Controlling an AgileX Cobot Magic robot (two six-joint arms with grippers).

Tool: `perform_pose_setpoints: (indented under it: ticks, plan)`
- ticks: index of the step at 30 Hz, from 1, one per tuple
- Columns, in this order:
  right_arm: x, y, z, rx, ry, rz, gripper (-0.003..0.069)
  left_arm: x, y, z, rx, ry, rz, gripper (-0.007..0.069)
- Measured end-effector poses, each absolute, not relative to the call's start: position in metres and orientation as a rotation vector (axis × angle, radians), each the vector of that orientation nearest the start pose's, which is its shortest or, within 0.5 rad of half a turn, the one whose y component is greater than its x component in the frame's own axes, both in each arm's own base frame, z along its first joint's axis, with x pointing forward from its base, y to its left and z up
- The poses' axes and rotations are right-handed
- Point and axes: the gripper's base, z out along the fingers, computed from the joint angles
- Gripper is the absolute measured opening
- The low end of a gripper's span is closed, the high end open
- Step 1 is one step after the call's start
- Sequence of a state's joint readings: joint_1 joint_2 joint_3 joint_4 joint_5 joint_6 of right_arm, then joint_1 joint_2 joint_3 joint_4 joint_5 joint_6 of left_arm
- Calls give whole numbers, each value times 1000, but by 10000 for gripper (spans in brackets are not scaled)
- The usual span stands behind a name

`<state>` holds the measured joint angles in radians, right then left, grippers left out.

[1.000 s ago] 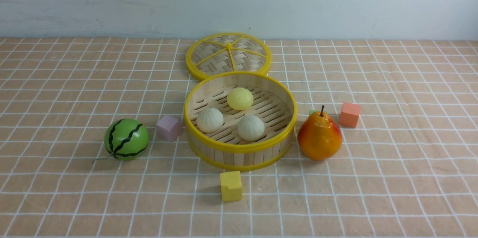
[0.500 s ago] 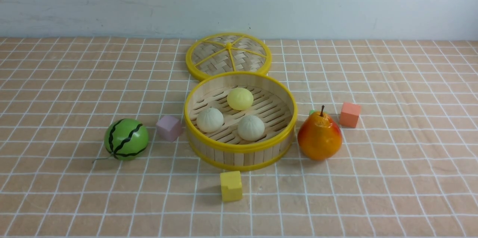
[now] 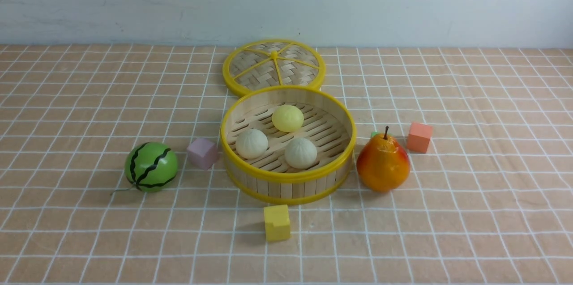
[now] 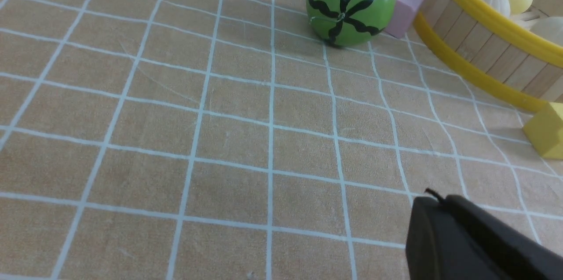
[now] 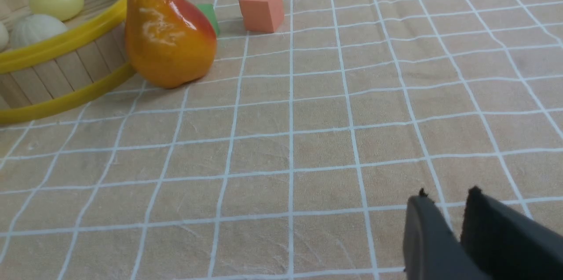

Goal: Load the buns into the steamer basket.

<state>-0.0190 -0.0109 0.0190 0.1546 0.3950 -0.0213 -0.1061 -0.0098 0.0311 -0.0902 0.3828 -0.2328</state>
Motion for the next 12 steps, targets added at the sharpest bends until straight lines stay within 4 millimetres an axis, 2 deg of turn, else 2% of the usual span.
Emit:
perform_pose_setpoints:
  ticks: [12]
  plan:
    - [52,4,172,92,1881,126,137,52,-9,169,-176,1890,-320,-3]
